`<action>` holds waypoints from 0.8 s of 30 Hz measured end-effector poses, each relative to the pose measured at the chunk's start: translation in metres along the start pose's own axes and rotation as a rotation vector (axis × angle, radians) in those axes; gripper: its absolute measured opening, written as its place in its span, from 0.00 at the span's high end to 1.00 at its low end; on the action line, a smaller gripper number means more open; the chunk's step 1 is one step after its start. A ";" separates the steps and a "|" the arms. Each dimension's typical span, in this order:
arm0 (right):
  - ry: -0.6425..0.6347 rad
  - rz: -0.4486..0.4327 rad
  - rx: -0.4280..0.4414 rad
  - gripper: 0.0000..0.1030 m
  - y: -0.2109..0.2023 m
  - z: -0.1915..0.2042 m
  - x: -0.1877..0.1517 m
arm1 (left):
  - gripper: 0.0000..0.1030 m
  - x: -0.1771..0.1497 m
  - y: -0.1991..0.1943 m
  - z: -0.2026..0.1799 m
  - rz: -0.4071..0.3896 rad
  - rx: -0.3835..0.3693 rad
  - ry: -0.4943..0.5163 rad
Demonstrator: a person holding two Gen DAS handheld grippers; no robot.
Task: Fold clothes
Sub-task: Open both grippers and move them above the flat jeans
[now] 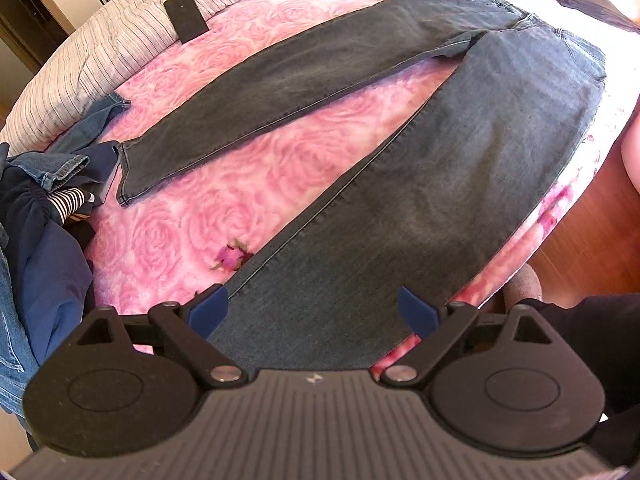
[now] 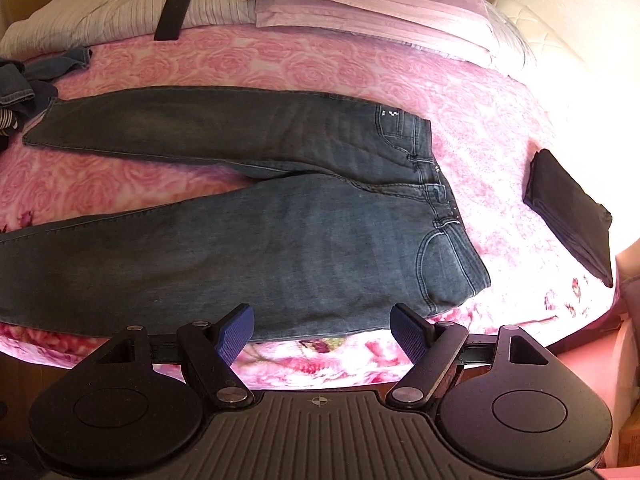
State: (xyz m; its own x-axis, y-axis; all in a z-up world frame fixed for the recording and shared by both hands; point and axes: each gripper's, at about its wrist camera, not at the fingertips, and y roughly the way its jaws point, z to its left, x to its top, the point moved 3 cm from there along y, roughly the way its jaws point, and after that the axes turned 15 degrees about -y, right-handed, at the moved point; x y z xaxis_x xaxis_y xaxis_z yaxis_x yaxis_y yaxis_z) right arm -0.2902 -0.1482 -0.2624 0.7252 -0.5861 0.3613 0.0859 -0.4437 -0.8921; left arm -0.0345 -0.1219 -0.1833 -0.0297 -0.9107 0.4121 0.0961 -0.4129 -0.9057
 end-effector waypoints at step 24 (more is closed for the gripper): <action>-0.240 0.003 0.021 0.24 0.023 0.008 -0.032 | 0.03 -0.066 -0.002 -0.008 -0.042 0.132 0.132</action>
